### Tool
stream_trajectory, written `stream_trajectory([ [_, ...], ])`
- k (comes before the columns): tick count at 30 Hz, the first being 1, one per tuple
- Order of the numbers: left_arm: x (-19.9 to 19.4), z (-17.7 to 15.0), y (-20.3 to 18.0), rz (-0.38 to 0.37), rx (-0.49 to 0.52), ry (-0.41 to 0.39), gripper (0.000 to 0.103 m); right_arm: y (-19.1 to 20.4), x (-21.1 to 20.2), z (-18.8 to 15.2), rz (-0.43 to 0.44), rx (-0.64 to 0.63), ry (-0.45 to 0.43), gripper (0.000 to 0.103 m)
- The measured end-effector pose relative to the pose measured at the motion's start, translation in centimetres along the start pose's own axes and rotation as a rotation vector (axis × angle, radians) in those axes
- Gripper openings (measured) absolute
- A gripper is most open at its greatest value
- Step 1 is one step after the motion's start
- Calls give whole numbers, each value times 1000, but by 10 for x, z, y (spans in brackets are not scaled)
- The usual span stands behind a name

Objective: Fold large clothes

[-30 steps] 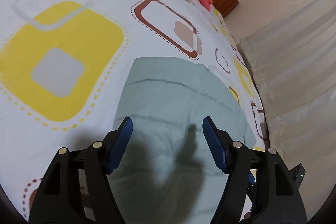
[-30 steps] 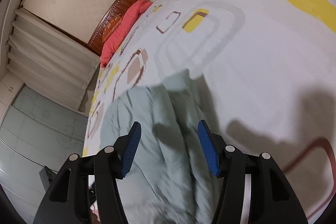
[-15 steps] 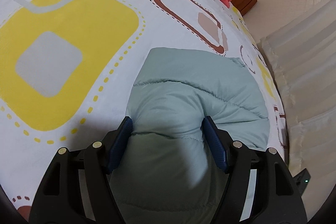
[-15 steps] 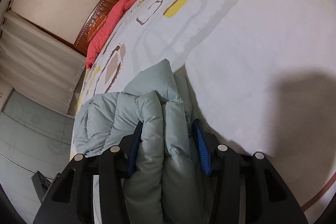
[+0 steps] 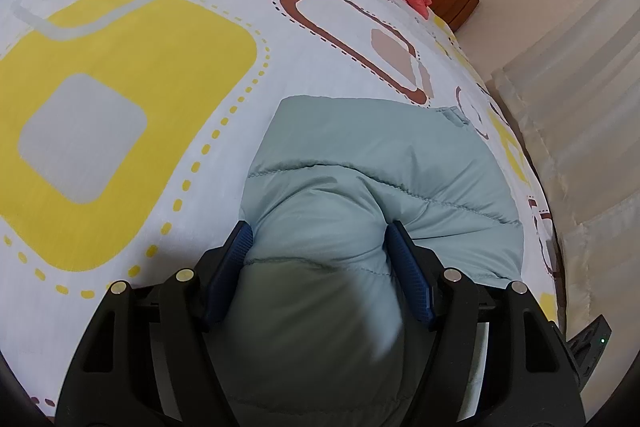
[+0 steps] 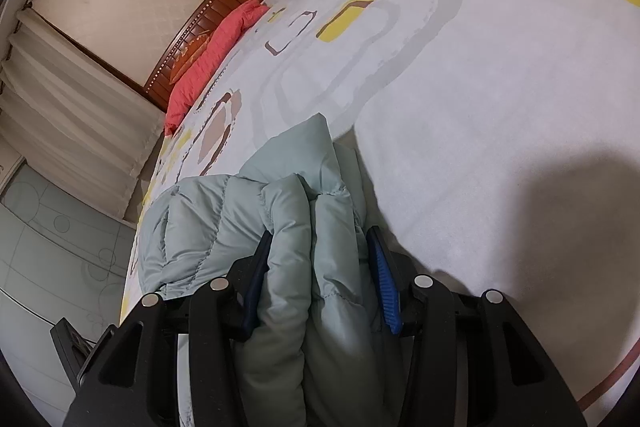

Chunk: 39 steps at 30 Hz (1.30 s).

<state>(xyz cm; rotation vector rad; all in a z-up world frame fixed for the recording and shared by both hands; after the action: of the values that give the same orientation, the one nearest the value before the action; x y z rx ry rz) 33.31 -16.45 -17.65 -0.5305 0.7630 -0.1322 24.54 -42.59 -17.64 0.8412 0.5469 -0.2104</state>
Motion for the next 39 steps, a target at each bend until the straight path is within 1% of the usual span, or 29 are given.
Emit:
stream_trajectory([
  [12, -1, 1, 0, -8, 2, -9, 70, 1, -4, 0, 0, -8, -10, 46],
  [14, -2, 2, 1, -29, -22, 4, 70, 2, -5, 2, 7, -5, -1, 48],
  [15, -3, 3, 3, -47, -40, 15, 72, 3, -7, 3, 13, -4, 4, 49],
  [17, -8, 5, 8, -83, -94, 52, 77, 3, -11, 6, 36, 16, 26, 57],
  [18, -11, 7, 12, -84, -122, 61, 81, 3, -14, 8, 50, 32, 29, 66],
  [19, -15, 8, 19, -92, -173, 71, 83, 1, -19, 12, 53, 50, 23, 73],
  [21, -20, 9, 27, -110, -229, 78, 85, -2, -27, 16, 46, 64, 1, 74],
  [22, -22, 7, 31, -138, -256, 87, 86, -5, -29, 18, 44, 61, 2, 74],
  [23, -23, 6, 31, -155, -260, 94, 86, -7, -29, 17, 44, 60, 14, 74],
  [24, -23, 4, 29, -171, -243, 101, 89, -8, -28, 15, 50, 60, 26, 74],
  [25, -23, 3, 26, -184, -224, 108, 93, -8, -27, 13, 57, 53, 38, 74],
  [26, -22, 1, 21, -199, -198, 120, 94, -6, -26, 12, 61, 37, 47, 74],
  [28, -18, -4, 11, -226, -157, 151, 100, 1, -22, 5, 97, 21, 87, 75],
  [29, -17, -4, 9, -230, -144, 156, 100, 5, -18, 0, 124, 13, 115, 76],
  [30, -15, -5, 7, -230, -131, 162, 100, 8, -16, -2, 128, -3, 119, 76],
  [32, -14, -8, 4, -234, -113, 163, 100, 11, -15, -5, 127, -37, 122, 74],
  [33, -15, -9, 2, -235, -104, 162, 95, 11, -14, -5, 124, -43, 121, 73],
  [34, -15, -11, -1, -239, -97, 164, 84, 11, -14, -6, 125, -44, 121, 67],
  [35, -14, -12, -2, -247, -101, 172, 82, 12, -13, -8, 132, -43, 134, 64],
  [36, -15, -14, -3, -251, -104, 172, 78, 13, -12, -10, 140, -40, 145, 58],
  [37, -16, -15, -3, -253, -101, 168, 74, 14, -10, -14, 156, -24, 166, 55],
  [38, -16, -16, -4, -257, -101, 168, 72, 15, -10, -15, 156, -26, 165, 54],
  [39, -16, -16, -4, -259, -102, 166, 68, 15, -10, -16, 156, -31, 163, 51],
])
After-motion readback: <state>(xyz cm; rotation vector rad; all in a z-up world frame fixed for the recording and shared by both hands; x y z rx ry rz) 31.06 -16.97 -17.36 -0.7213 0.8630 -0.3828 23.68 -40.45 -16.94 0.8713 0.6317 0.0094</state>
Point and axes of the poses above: each gripper's, at about its wrist camera, not at the fingertips, and x roughly the way its jaws point, y to its left, z to its top, the point moved 7 cm from there along x, roughly the way its jaws point, and after that the axes turned 11 degrees about -y, right-handed, at the moved point
